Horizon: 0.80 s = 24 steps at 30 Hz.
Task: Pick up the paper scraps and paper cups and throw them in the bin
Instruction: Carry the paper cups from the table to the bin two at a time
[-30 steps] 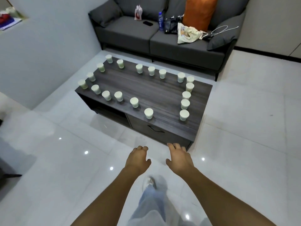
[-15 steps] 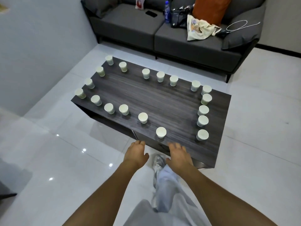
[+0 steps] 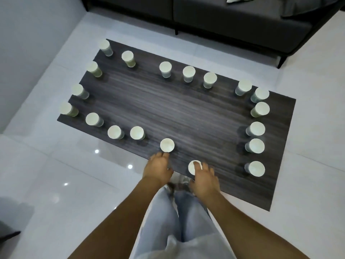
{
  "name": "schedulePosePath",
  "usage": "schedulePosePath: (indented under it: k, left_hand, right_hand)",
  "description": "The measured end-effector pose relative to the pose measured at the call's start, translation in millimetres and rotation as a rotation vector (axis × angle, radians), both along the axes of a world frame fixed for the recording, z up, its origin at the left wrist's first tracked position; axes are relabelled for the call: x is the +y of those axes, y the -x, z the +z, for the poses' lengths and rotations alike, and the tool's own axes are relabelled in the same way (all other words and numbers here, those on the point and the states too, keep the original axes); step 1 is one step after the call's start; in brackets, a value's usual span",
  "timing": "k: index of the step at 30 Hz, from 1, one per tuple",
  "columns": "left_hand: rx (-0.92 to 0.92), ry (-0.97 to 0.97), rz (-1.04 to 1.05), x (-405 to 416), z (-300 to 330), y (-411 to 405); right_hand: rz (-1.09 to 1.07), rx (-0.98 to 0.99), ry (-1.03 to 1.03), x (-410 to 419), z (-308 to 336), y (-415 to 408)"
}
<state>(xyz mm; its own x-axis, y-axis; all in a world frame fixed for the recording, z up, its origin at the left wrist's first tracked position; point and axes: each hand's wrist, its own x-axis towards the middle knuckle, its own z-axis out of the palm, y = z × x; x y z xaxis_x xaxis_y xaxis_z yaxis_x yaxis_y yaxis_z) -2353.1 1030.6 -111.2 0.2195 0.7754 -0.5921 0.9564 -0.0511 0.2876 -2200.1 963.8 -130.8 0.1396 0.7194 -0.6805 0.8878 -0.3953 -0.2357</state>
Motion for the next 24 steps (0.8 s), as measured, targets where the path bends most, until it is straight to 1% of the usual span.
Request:
schedulePosePath:
  k: [5,10,14,16,19,24]
  left_hand:
    - [0.032,0.037,-0.074,45.0,-59.6,1.4]
    - [0.005,-0.059,-0.117,76.9,-128.7,-0.7]
    - [0.02,-0.008,-0.151,80.3,-172.2,-4.1]
    - [0.029,0.007,-0.2,76.1,-185.9,-3.7]
    - [0.027,-0.026,-0.246,71.5,-194.8,-1.9]
    - [0.025,-0.038,-0.357,66.8,-188.7,-2.9]
  right_hand:
    - [-0.087,-0.014,0.055,22.0,-56.6,11.5]
    - [-0.223,-0.068,0.076,36.5,-115.0,16.9]
    - [-0.305,-0.087,0.143,36.1,-148.9,23.0]
    - [-0.333,-0.09,0.161,33.2,-158.8,26.3]
    - [-0.376,-0.075,0.151,29.8,-164.9,29.3]
    - [-0.417,-0.027,0.115,31.0,-157.9,25.0]
